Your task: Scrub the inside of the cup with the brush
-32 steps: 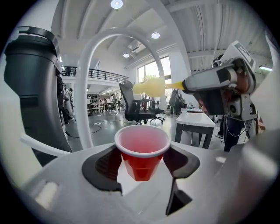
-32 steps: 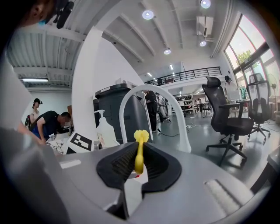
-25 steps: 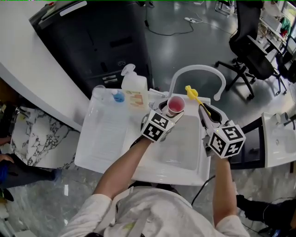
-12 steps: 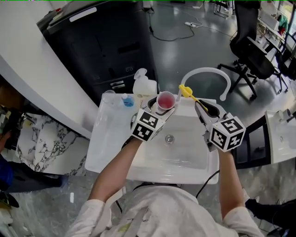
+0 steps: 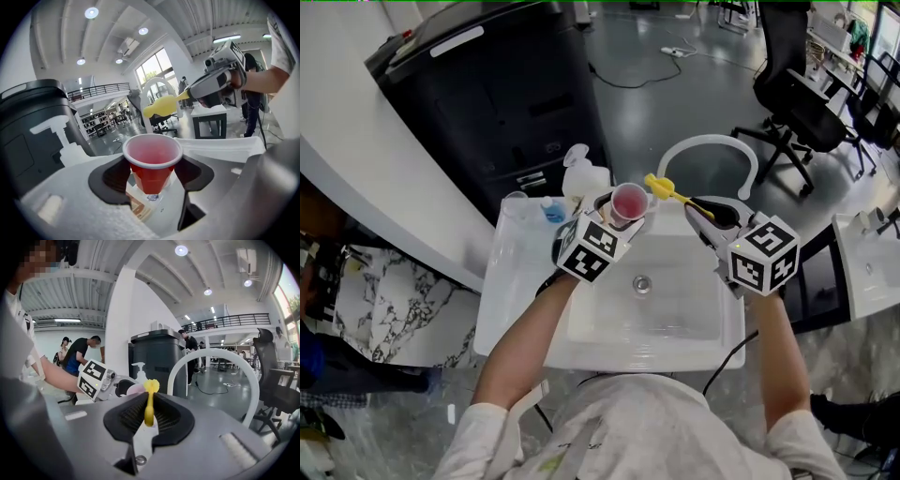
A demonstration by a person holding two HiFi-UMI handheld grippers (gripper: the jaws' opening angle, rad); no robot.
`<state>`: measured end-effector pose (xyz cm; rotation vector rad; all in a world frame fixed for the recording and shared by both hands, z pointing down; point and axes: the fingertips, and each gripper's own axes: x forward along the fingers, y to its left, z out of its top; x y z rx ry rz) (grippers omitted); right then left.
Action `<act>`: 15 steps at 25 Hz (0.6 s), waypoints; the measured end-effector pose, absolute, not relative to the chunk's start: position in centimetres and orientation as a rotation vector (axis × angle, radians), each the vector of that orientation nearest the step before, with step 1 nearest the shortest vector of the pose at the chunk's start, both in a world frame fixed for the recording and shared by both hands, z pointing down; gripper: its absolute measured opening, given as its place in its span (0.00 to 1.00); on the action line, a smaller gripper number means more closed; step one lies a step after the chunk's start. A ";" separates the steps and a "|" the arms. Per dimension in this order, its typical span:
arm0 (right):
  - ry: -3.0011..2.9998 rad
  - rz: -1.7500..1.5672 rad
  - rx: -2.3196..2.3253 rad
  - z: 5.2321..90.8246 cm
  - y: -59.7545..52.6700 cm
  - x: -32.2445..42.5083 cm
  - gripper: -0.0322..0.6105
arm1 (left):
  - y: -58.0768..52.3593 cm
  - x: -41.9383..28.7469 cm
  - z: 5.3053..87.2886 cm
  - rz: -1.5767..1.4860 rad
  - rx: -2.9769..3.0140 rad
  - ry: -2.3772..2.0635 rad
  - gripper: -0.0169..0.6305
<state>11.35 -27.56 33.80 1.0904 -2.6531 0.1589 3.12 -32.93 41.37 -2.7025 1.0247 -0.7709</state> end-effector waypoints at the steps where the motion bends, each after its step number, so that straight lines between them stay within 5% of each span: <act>1: -2.640 0.148 1.054 34.0 -27.3 11.1 0.10 | -32.8 3.4 41.6 -0.801 -2.683 0.999 0.49; 15: -2.435 0.005 0.717 36.7 -26.3 8.5 0.10 | -31.0 4.3 43.5 -1.050 -2.449 0.770 0.49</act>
